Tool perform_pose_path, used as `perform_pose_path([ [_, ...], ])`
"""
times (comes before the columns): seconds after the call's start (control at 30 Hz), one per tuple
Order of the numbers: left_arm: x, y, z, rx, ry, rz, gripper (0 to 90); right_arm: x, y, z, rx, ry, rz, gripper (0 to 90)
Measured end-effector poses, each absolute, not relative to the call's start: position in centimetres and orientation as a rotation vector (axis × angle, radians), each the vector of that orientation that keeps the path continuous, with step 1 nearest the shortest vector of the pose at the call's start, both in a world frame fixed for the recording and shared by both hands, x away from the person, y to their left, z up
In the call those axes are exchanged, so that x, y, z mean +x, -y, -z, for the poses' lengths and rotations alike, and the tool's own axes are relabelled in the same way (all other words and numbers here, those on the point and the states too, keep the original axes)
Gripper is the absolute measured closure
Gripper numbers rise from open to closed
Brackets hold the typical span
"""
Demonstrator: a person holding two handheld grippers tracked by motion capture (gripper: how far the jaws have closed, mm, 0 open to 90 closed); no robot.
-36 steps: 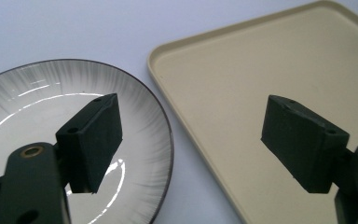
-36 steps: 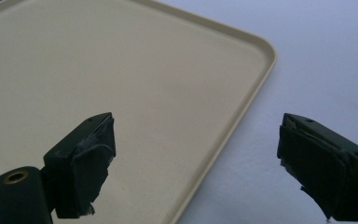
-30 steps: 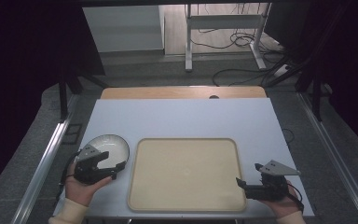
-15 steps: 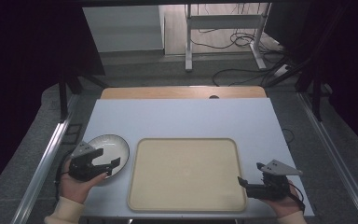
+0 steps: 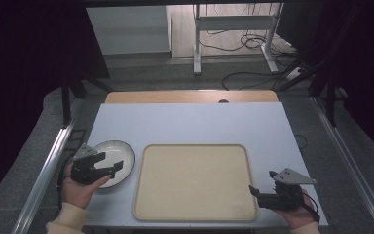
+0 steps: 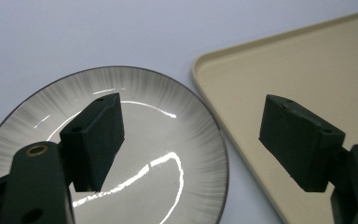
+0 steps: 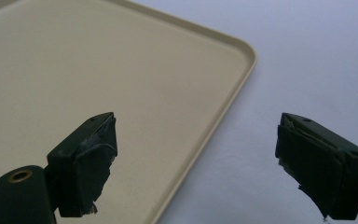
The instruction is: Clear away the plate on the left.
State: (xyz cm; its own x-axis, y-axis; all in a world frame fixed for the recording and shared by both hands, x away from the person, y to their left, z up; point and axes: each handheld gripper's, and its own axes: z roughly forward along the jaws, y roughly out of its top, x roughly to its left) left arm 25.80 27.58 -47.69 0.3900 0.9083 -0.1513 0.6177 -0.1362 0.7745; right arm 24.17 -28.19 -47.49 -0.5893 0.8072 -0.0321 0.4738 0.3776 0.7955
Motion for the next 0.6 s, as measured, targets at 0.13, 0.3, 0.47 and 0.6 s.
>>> perform_pose_path([
  [0.13, 26.1, -27.7, 47.7, 1.860, -1.309, -0.462, 21.9, 24.3, 27.8, 47.8, 1.090, -2.250, -1.067, 13.1],
  [0.3, 26.8, -28.6, 47.7, 1.856, -1.319, -0.470, 22.6, 24.5, 27.8, 47.8, 1.092, -2.253, -1.069, 13.2],
  [0.47, 26.6, -30.0, 48.1, 1.835, -1.360, -0.458, 24.4, 24.8, 27.7, 47.8, 1.091, -2.252, -1.075, 13.2],
  [0.6, 26.7, -31.3, 48.2, 1.818, -1.401, -0.452, 23.1, 24.9, 27.6, 47.8, 1.089, -2.262, -1.076, 13.1],
])
